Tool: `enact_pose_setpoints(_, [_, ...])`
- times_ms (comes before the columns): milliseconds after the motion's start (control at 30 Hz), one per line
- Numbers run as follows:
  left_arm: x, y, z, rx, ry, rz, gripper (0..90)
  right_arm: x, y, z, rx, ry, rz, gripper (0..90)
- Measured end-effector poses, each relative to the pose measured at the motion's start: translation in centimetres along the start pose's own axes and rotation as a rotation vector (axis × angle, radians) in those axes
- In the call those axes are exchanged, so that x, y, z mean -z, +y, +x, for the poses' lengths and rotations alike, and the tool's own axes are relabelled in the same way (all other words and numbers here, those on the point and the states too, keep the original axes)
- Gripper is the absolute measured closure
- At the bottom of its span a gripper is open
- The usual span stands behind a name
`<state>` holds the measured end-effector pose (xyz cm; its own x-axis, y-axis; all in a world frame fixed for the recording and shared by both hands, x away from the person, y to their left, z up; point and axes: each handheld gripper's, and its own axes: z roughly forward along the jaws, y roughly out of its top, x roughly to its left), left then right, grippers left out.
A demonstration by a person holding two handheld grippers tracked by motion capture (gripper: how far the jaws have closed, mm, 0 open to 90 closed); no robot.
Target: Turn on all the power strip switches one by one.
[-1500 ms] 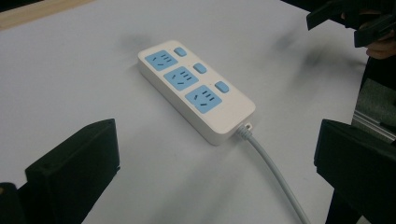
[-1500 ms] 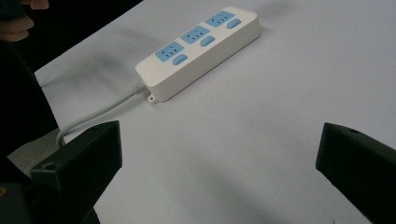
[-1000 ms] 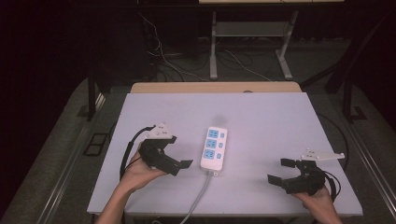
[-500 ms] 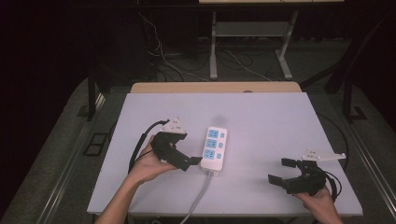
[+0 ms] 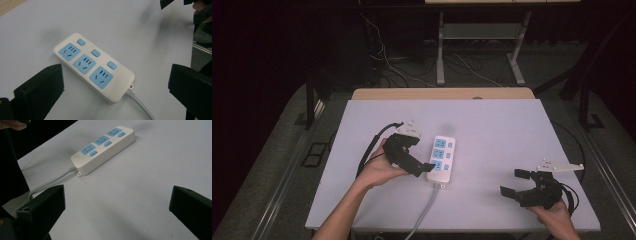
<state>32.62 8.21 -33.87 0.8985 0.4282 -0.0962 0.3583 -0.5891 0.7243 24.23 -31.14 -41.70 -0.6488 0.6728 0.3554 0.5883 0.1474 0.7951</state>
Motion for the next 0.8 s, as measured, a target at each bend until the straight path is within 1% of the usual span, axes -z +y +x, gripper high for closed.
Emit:
enact_pose_setpoints(200, [-0.8,0.4,0.2,-0.011,-0.006,0.027,0.0,0.0,0.0,0.0,0.004,0.001,0.0,0.3])
enact_pose_setpoints(533, [-2.2,1.2,0.5,-0.021,-0.02,0.053,0.4,0.1,0.0,-0.1,0.001,0.003,-0.003,0.2])
enact_pose_setpoints(567, [-2.4,1.2,0.4,-0.015,-0.022,0.053,0.8,0.1,0.0,-0.1,0.002,0.003,-0.002,0.2])
enact_pose_setpoints(600, [-2.5,1.3,0.5,-0.027,-0.022,0.06,2.4,0.1,0.0,-0.1,0.001,0.003,-0.002,0.2])
enact_pose_setpoints(633, [-2.6,1.4,0.5,-0.03,-0.026,0.055,5.2,0.1,0.0,-0.1,0.001,0.004,-0.002,0.3])
enact_pose_setpoints(667, [-2.7,1.5,0.5,-0.035,-0.032,0.057,5.2,0.1,0.0,-0.1,0.001,0.004,-0.002,0.3])
enact_pose_setpoints(800, [-3.2,1.6,0.4,-0.045,-0.045,0.062,16.4,0.1,0.0,-0.1,0.001,0.006,-0.001,0.3])
